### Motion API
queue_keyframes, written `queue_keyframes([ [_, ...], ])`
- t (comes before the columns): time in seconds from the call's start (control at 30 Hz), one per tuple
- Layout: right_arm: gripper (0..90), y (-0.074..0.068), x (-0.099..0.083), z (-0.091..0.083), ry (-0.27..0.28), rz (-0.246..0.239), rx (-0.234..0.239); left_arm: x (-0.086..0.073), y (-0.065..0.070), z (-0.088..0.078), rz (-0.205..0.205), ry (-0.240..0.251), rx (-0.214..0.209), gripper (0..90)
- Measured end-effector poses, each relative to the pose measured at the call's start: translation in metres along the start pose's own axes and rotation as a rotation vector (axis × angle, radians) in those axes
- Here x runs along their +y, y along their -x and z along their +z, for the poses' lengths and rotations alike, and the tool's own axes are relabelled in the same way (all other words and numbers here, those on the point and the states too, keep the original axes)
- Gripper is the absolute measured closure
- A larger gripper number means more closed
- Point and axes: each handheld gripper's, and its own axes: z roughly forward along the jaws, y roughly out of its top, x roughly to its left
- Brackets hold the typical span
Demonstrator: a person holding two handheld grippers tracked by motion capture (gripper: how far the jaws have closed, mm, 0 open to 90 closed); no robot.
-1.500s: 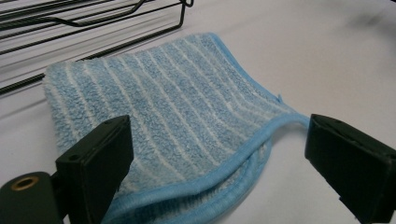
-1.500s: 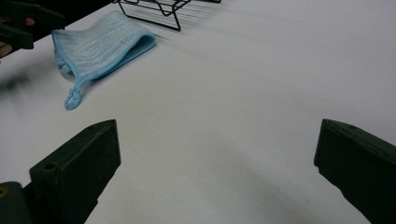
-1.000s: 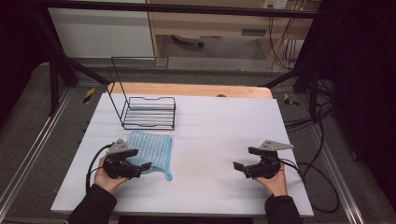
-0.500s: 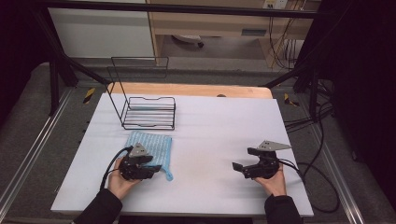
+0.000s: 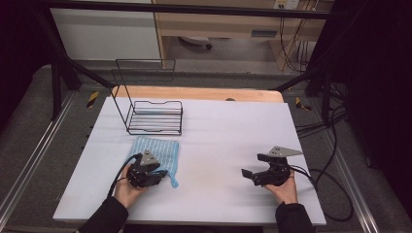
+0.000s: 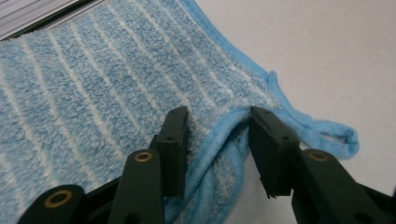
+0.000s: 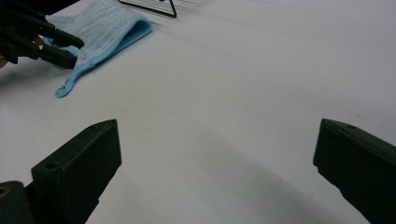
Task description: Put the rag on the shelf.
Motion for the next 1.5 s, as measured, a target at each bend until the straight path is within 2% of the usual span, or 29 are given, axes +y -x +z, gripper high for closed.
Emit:
queue_keyframes([
  [0.23, 1.7, 0.000, 0.000, 0.001, 0.001, 0.002, 0.004, 0.002, -0.003, 0.000, -0.028, -0.008, 0.013, 72.1],
  [0.37, 2.0, 0.000, 0.000, 0.001, -0.006, 0.001, 0.009, 0.002, -0.005, -0.002, -0.040, -0.001, -0.003, 77.3],
  [0.4, 2.1, -0.001, 0.000, 0.002, -0.006, 0.002, 0.009, 0.002, -0.006, -0.003, -0.047, 0.008, -0.012, 82.2],
  [0.63, 2.8, -0.001, 0.000, 0.001, -0.001, 0.005, 0.009, 0.000, -0.011, -0.012, -0.041, 0.031, -0.044, 85.7],
  [0.93, 3.4, -0.002, 0.000, 0.002, -0.002, 0.005, 0.014, -0.008, -0.012, -0.024, -0.022, 0.030, -0.097, 85.9],
  [1.0, 3.4, -0.002, 0.000, 0.002, -0.003, 0.006, 0.015, -0.010, -0.012, -0.023, -0.030, 0.038, -0.100, 84.6],
  [1.07, 3.4, -0.002, 0.000, 0.002, -0.003, 0.006, 0.016, -0.010, -0.010, -0.020, -0.038, 0.025, -0.112, 82.9],
  [1.1, 3.4, -0.002, 0.000, 0.001, -0.001, 0.008, 0.015, -0.011, -0.007, -0.020, -0.032, 0.025, -0.115, 73.5],
  [1.13, 3.4, -0.002, 0.000, 0.001, -0.001, 0.008, 0.015, -0.011, -0.005, -0.020, -0.031, 0.024, -0.124, 73.5],
  [1.17, 3.3, -0.002, 0.000, 0.001, 0.000, 0.007, 0.013, -0.011, -0.002, -0.021, -0.032, 0.023, -0.127, 61.1],
  [1.27, 3.3, -0.002, 0.000, 0.001, -0.001, 0.008, 0.013, -0.012, 0.005, -0.019, -0.035, 0.006, -0.122, 52.9],
  [1.4, 3.4, -0.003, 0.000, 0.001, 0.001, 0.008, 0.012, -0.013, 0.009, -0.016, -0.045, 0.000, -0.089, 54.3],
  [1.43, 3.3, -0.003, 0.000, 0.001, 0.000, 0.010, 0.012, -0.013, 0.011, -0.015, -0.043, 0.000, -0.066, 55.5],
  [1.5, 3.3, -0.002, 0.000, 0.002, 0.001, 0.011, 0.011, -0.013, 0.014, -0.015, -0.024, 0.003, -0.023, 63.7],
])
